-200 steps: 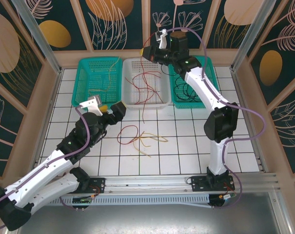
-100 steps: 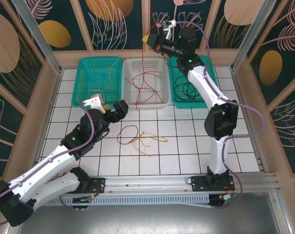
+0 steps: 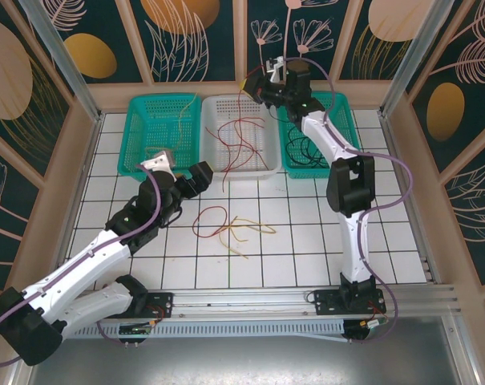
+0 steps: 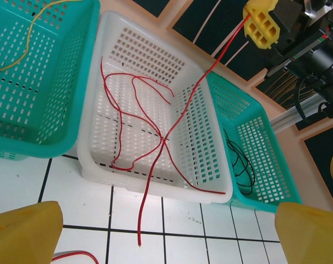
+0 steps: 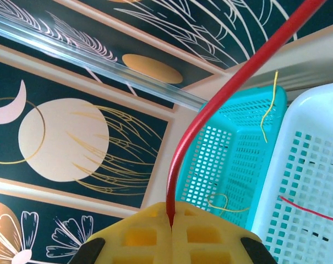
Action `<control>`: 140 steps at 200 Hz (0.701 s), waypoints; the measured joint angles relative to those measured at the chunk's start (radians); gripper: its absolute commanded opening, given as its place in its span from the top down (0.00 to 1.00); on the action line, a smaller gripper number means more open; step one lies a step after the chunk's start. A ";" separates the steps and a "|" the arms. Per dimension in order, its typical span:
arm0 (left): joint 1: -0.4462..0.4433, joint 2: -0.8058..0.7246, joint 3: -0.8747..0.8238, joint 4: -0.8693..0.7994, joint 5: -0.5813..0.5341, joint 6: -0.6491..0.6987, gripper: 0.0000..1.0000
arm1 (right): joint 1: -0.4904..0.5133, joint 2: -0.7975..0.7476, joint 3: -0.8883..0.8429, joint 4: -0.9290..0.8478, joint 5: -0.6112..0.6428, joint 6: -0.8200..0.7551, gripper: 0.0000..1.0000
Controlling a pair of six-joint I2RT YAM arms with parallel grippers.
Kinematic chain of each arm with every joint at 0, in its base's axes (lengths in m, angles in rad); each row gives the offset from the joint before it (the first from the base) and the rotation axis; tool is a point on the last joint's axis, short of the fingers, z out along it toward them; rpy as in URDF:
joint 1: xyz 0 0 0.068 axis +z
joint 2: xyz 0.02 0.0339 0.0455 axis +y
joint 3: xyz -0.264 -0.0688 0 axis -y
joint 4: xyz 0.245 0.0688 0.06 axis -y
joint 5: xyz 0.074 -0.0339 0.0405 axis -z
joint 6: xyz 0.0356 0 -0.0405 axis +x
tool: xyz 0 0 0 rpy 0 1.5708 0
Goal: Untangle the cables
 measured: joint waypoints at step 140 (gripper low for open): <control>0.064 0.022 -0.008 -0.002 0.079 -0.042 0.03 | -0.028 0.084 0.121 0.004 0.045 0.006 1.00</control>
